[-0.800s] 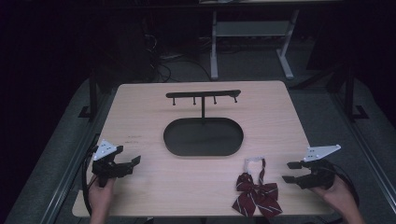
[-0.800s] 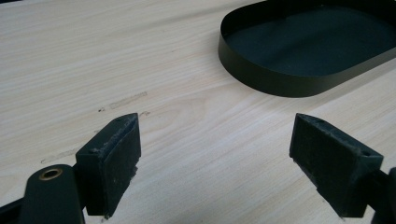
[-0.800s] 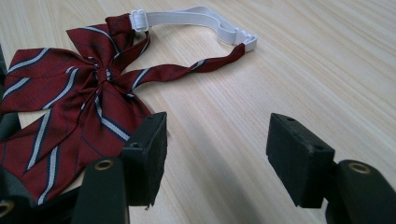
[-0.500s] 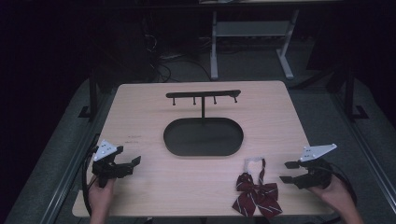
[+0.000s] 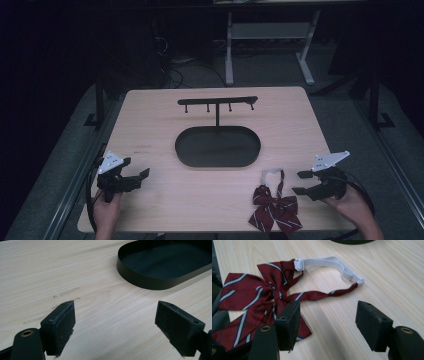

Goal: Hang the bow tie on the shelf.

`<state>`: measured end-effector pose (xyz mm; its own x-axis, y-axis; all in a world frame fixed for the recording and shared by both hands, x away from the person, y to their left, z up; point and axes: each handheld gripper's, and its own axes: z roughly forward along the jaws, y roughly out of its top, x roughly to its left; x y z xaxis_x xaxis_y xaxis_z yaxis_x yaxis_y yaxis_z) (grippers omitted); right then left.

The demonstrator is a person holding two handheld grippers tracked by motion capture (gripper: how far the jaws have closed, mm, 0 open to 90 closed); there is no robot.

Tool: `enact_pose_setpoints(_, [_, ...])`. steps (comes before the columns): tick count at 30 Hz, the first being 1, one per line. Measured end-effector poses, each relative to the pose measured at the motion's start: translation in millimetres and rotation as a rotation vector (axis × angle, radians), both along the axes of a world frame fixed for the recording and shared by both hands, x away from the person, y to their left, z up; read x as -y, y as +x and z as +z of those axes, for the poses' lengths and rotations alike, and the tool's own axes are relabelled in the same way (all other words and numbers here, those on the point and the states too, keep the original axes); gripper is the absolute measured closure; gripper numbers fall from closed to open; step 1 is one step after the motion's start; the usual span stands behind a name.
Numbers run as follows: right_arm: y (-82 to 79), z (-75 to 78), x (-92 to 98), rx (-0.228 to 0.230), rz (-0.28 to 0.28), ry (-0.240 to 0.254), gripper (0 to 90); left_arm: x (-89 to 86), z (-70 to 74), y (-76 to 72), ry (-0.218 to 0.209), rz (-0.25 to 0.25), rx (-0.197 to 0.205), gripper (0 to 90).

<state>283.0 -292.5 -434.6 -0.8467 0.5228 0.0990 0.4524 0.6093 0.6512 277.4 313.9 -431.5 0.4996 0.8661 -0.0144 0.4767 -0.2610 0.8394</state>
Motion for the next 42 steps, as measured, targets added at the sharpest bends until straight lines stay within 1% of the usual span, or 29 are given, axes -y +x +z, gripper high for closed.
enact_pose_setpoints(4, [2.9, 2.0, -7.0, 0.0, 0.016, -0.011, 35.9, -0.1, -0.7, 0.3, -0.004, 0.006, -0.001, 16.3])
enact_pose_setpoints(6, [5.4, 2.9, -10.2, -0.008, 0.026, -0.014, 35.8, -0.1, -0.8, 0.4, -0.003, 0.008, -0.003, 16.3])
enact_pose_setpoints(8, [5.9, 3.3, -11.4, -0.016, 0.024, -0.015, 35.7, 0.1, -0.9, 0.6, -0.005, 0.009, -0.004, 16.3])
enact_pose_setpoints(9, [7.1, 3.4, -12.4, -0.011, 0.031, -0.017, 35.7, 0.1, -0.8, 0.5, -0.003, 0.009, -0.003, 16.3])
enact_pose_setpoints(10, [6.9, 4.3, -13.5, -0.02, 0.026, -0.021, 35.7, 0.1, -0.6, 0.4, -0.002, 0.009, -0.002, 16.3])
enact_pose_setpoints(12, [9.1, 6.0, -15.8, -0.019, 0.035, -0.019, 35.6, -0.1, -0.6, 0.8, -0.004, 0.004, -0.002, 16.3])
enact_pose_setpoints(15, [12.8, 7.2, -17.7, -0.023, 0.04, -0.02, 35.4, -1.2, -0.5, 1.1, -0.001, 0.011, -0.006, 16.3])
enact_pose_setpoints(16, [12.8, 7.2, -17.7, -0.023, 0.04, -0.02, 35.3, -1.0, -0.7, 1.0, -0.01, 0.015, -0.002, 16.3])
enact_pose_setpoints(17, [13.5, 8.1, -19.2, -0.029, 0.041, -0.023, 35.3, -1.4, -0.2, 0.7, -0.007, 0.014, 0.0, 16.3])
enact_pose_setpoints(19, [15.1, 9.6, -23.3, -0.031, 0.045, -0.037, 35.4, -1.1, -0.1, 0.6, -0.004, 0.009, 0.004, 16.3])
enact_pose_setpoints(20, [17.6, 9.7, -27.2, -0.035, 0.038, -0.058, 35.4, -0.3, 0.0, 0.7, -0.002, 0.005, 0.001, 16.3])
enact_pose_setpoints(22, [18.6, 9.6, -29.7, -0.039, 0.032, -0.067, 35.6, 0.2, 0.1, 0.7, 0.0, 0.003, -0.002, 16.3])
enact_pose_setpoints(25, [22.1, 10.3, -36.3, -0.048, 0.041, -0.1, 36.1, 1.8, -0.1, 1.3, 0.003, -0.005, -0.001, 16.3])
enact_pose_setpoints(27, [25.2, 12.0, -38.6, -0.05, 0.044, -0.107, 36.3, 2.1, 0.1, 1.3, 0.003, -0.006, -0.002, 16.3])
enact_pose_setpoints(28, [28.5, 13.4, -40.7, -0.041, 0.051, -0.114, 37.0, 2.0, 0.3, 1.5, 0.003, -0.005, -0.001, 16.3])
enact_pose_setpoints(29, [28.5, 13.4, -40.7, -0.041, 0.051, -0.114, 37.0, 2.0, 0.3, 1.5, 0.003, -0.005, -0.001, 16.3])
enact_pose_setpoints(30, [31.5, 13.6, -43.3, -0.052, 0.055, -0.113, 37.4, 1.9, 0.2, 1.6, 0.0, -0.005, 0.002, 16.3])
enact_pose_setpoints(31, [31.5, 13.6, -43.3, -0.052, 0.055, -0.113, 37.4, 1.8, 0.4, 1.6, 0.0, -0.004, 0.0, 16.3])
enact_pose_setpoints(32, [35.2, 12.7, -45.2, -0.053, 0.061, -0.125, 37.9, 1.7, 0.5, 1.6, -0.001, -0.002, -0.001, 16.3])
enact_pose_setpoints(34, [37.5, 11.9, -46.3, -0.054, 0.064, -0.13, 38.1, 1.9, 0.1, 1.6, -0.002, -0.001, 0.001, 16.3])
enact_pose_setpoints(35, [40.9, 10.8, -48.1, -0.053, 0.07, -0.145, 38.8, 2.0, 0.1, 1.5, 0.0, -0.003, 0.002, 16.2])
enact_pose_setpoints(37, [42.4, 10.2, -49.6, -0.059, 0.066, -0.151, 39.0, 1.9, 0.4, 1.1, 0.005, -0.004, 0.0, 16.3])
enact_pose_setpoints(39, [46.6, 8.4, -52.0, -0.053, 0.076, -0.167, 39.6, 1.6, 0.2, 1.2, 0.002, -0.004, 0.0, 16.3])
enact_pose_setpoints(42, [55.2, 6.3, -56.2, -0.055, 0.07, -0.194, 40.9, 1.2, 0.0, 1.1, -0.001, -0.002, 0.001, 16.3])
